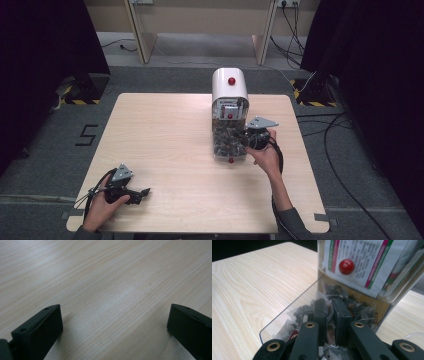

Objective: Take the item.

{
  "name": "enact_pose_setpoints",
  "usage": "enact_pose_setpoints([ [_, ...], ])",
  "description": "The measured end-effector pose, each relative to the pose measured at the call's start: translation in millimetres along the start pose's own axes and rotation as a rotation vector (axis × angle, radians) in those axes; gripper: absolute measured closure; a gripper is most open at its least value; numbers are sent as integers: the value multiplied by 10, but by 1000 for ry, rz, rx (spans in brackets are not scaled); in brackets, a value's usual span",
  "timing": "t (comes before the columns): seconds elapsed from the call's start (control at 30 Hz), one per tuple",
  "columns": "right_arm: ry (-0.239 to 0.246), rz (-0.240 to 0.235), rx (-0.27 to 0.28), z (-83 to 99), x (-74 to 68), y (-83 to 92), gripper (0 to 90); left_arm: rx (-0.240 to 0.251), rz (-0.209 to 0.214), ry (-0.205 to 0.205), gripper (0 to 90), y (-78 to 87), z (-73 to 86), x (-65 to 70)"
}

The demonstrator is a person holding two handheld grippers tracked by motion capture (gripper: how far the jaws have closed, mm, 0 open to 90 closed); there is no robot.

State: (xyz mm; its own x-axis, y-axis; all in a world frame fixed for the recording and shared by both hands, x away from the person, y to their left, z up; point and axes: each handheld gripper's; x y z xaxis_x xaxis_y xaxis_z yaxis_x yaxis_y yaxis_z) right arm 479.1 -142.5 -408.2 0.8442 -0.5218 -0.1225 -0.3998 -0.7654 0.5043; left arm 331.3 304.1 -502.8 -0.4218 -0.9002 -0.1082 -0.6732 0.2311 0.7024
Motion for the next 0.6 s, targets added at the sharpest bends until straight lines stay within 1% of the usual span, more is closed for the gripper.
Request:
enact_pose_setpoints([
  [0.17,20,2,28,-48,-24,67,833,0,0,0,0,0,0,0],
  [0.37,31,4,59,-97,-54,146,833,0,0,0,0,0,0,0],
  [0.43,38,6,59,-105,-53,161,833,-1,0,-1,0,1,0,0],
  [0.47,37,8,63,-112,-59,178,833,-1,0,0,0,0,0,0],
  [0.5,38,9,78,-124,-65,199,833,0,0,0,0,0,0,0],
  [0.6,37,9,84,-136,-70,226,833,0,1,0,0,0,0,0],
])
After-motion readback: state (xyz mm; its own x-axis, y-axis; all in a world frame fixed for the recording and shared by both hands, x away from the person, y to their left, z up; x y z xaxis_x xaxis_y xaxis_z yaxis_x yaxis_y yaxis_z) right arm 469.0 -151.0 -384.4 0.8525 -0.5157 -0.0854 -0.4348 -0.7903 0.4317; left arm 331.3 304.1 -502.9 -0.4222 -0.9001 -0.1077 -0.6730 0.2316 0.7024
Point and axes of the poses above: each handheld gripper's, and its own axes: y roughly backward along the jaws, z roughly out of its underside, x roughly to its right, and after that the axes turned 14 degrees about -z, right-handed
